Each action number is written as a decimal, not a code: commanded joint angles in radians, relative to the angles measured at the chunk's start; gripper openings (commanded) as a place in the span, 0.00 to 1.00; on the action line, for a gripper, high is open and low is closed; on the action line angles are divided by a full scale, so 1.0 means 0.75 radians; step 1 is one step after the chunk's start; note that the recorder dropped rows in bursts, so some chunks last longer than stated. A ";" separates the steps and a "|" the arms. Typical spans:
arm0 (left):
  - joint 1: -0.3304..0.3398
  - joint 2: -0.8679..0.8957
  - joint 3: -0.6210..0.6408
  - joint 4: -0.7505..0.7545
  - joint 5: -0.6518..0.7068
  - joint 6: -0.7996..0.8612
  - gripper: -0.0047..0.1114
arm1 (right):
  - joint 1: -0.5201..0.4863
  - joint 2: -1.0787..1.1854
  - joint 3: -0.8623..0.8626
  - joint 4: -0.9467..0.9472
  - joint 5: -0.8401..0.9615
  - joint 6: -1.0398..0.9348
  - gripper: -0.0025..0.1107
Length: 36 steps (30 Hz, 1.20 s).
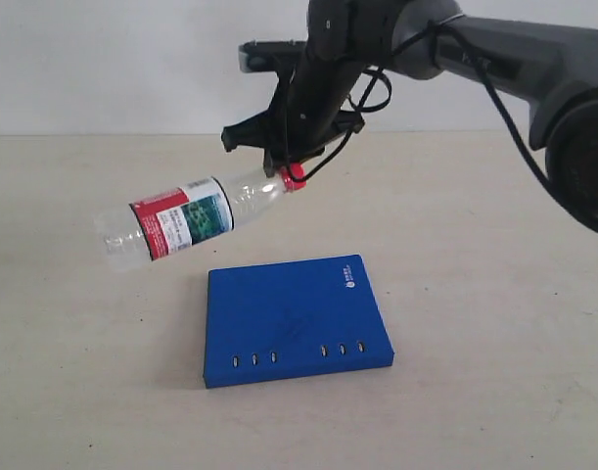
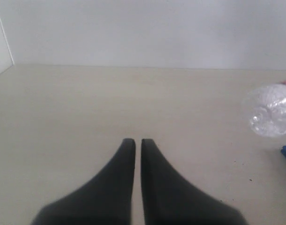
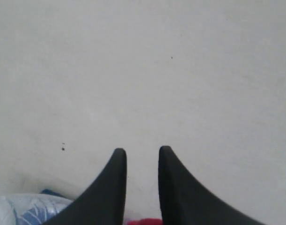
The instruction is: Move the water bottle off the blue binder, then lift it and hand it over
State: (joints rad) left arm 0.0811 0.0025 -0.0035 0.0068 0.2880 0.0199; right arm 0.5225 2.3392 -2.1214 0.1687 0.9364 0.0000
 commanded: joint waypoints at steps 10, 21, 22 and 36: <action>-0.005 -0.003 0.005 -0.009 -0.004 0.006 0.08 | -0.018 -0.163 -0.016 -0.835 0.342 0.271 0.02; -0.005 -0.003 0.005 -0.009 -0.004 0.006 0.08 | -0.026 -0.294 0.004 -0.688 0.380 -0.275 0.02; -0.005 -0.003 0.005 -0.009 -0.004 0.006 0.08 | -0.026 -0.289 0.014 -0.618 0.380 -0.369 0.02; -0.005 -0.003 0.005 -0.009 -0.004 0.006 0.08 | -0.035 0.038 0.211 -1.171 0.082 -0.746 0.92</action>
State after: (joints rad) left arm 0.0811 0.0025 -0.0035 0.0068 0.2880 0.0199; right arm 0.5048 2.3105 -1.9662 -0.5811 1.0436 -0.5236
